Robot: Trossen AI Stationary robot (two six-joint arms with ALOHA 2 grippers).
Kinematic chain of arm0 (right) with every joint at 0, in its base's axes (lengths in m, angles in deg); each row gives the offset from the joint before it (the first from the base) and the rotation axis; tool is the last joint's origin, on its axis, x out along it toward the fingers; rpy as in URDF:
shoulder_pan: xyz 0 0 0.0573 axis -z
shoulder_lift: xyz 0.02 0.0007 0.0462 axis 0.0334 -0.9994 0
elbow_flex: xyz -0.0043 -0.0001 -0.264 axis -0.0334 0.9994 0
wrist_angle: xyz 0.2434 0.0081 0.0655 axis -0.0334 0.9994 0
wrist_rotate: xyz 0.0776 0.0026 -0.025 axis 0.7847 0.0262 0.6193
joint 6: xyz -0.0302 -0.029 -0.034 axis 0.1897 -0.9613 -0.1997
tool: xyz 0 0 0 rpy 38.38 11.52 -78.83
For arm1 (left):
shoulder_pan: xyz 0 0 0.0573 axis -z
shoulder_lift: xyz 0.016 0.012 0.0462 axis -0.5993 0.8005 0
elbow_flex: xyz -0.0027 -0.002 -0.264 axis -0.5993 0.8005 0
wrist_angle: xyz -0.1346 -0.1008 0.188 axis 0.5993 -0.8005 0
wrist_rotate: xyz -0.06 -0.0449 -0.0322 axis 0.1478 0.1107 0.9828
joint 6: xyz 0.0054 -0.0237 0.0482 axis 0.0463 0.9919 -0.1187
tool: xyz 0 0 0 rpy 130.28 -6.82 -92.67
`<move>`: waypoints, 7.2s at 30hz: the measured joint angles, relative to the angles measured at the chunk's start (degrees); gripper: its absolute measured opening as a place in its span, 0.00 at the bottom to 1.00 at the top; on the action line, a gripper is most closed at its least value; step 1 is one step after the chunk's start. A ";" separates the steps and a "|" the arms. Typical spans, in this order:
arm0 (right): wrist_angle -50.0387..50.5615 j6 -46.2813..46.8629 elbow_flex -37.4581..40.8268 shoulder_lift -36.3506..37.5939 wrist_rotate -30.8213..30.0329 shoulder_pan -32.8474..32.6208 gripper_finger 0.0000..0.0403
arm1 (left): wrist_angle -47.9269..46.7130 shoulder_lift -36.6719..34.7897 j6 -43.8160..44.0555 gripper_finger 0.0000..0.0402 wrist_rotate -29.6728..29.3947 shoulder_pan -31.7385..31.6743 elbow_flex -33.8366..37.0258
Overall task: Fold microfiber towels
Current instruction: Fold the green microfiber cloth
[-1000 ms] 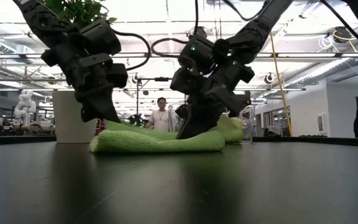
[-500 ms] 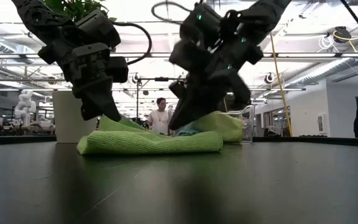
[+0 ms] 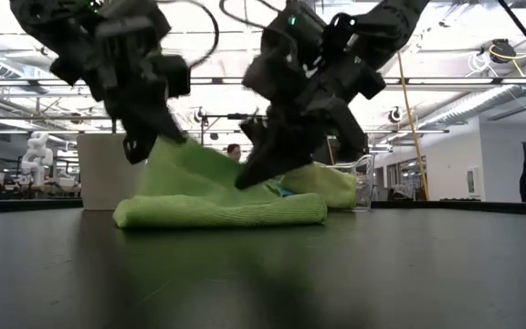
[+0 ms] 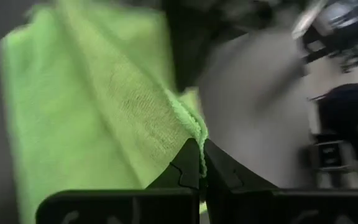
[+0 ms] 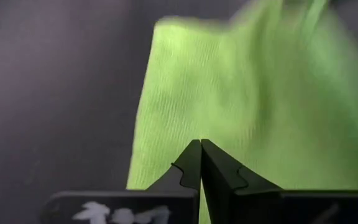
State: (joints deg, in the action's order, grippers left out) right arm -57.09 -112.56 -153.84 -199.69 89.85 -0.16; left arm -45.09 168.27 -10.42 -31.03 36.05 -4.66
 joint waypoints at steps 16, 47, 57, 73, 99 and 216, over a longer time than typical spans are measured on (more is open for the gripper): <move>1.17 2.53 0.02 -3.64 3.71 2.03 0.00 | -6.17 -5.89 5.12 0.01 -9.44 6.27 0.46; 1.54 3.19 0.00 -3.64 3.72 1.97 0.00 | -23.77 -5.89 5.37 0.20 -19.32 5.50 0.50; 2.12 3.19 0.38 -3.55 5.19 2.00 0.00 | -26.87 -5.97 5.21 0.35 -20.57 5.33 0.44; 1.24 11.48 3.70 -3.36 5.34 2.00 0.00 | -28.69 -10.23 2.30 0.41 -22.08 5.24 0.33; -11.75 2.07 5.11 4.95 4.88 0.82 0.00 | 3.10 -18.68 -29.33 0.03 -32.11 17.36 0.33; -31.80 22.34 26.43 5.60 -5.81 -3.23 0.00 | 10.46 15.88 -20.03 0.04 -35.14 19.31 0.48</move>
State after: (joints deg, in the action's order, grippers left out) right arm -88.89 -90.22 -127.41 -194.08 84.04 -3.39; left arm -34.63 184.15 -30.45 -66.18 55.36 -4.18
